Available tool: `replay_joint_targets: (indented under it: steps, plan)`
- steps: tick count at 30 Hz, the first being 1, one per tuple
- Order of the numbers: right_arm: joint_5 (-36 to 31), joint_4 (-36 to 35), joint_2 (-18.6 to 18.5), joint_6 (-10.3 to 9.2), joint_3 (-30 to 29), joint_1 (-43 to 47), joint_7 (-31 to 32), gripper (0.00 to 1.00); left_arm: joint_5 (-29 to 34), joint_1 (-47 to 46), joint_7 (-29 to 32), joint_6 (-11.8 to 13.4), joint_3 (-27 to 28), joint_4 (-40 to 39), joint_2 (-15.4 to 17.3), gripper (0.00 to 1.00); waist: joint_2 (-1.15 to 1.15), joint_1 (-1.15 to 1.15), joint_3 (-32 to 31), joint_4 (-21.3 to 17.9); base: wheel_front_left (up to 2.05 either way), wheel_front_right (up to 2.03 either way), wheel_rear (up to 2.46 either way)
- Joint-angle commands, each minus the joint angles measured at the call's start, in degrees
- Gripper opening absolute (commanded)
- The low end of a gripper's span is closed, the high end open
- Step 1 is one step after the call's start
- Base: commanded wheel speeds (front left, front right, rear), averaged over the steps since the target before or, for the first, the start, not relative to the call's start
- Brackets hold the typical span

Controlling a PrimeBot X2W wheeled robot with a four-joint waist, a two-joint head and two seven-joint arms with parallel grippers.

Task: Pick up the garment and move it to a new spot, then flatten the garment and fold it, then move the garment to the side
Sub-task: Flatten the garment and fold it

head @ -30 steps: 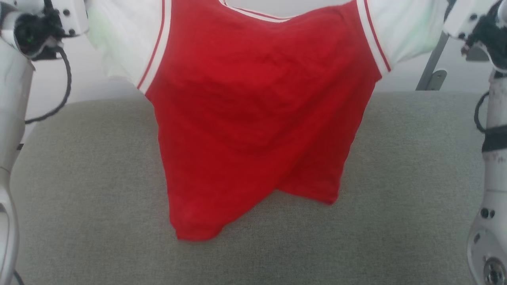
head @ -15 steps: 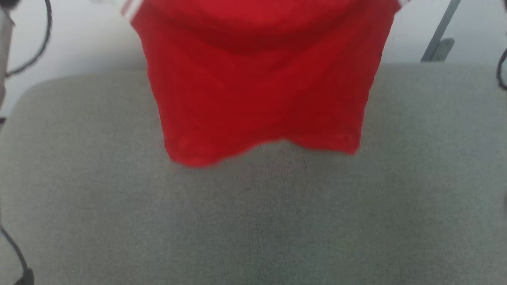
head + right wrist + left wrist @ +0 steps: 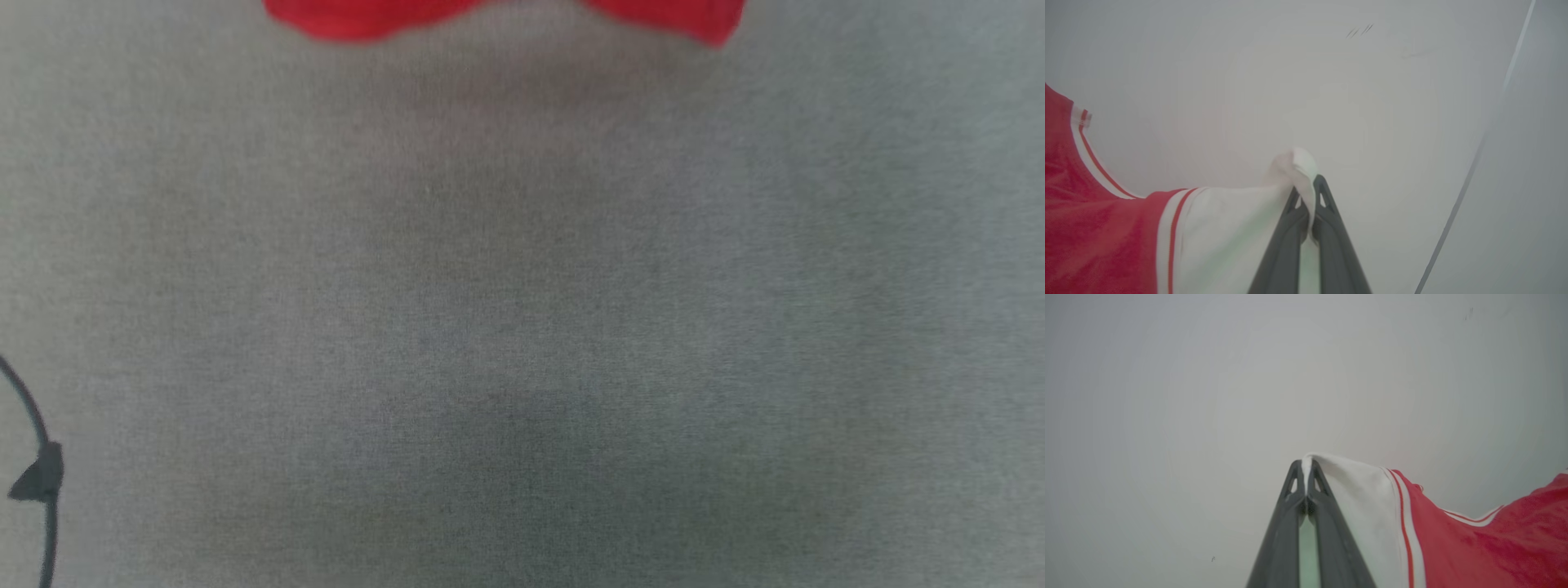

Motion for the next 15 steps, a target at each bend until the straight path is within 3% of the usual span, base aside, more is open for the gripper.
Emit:
replay_joint_targets:
  steps: [1, 5, 10, 15]
  plan:
    - [-1.3, 0.3, 0.1, 0.01, -0.1, -0.6, -0.7, 0.00, -0.1, -0.5, -0.7, 0.2, 0.5, 0.3, -0.1, 0.00, 0.00, 0.00, 2.8, 0.9, 0.00, 0.00, 0.00]
    - [-2.5, 4.1, 2.1, 0.01, -1.0, 0.5, -1.6, 0.00, 0.3, 1.6, -1.7, 0.1, 1.1, 2.9, -0.4, 0.00, 0.00, 0.00, 3.3, 1.7, 0.00, 0.00, 0.00]
    - [1.2, 10.3, 3.8, 0.01, 1.4, 4.9, -1.7, 0.00, -1.1, 8.4, -1.2, -1.0, 0.3, 7.2, -2.0, 0.00, 0.00, 0.00, 1.5, 3.0, 0.00, 0.00, 0.00]
    - [8.5, 14.7, 5.0, 0.01, 6.4, 11.6, 1.9, 0.00, -4.1, 18.1, 6.9, -1.4, -3.4, 8.6, -3.8, 0.00, 0.00, 0.00, -2.2, 4.3, 0.00, 0.00, 0.00]
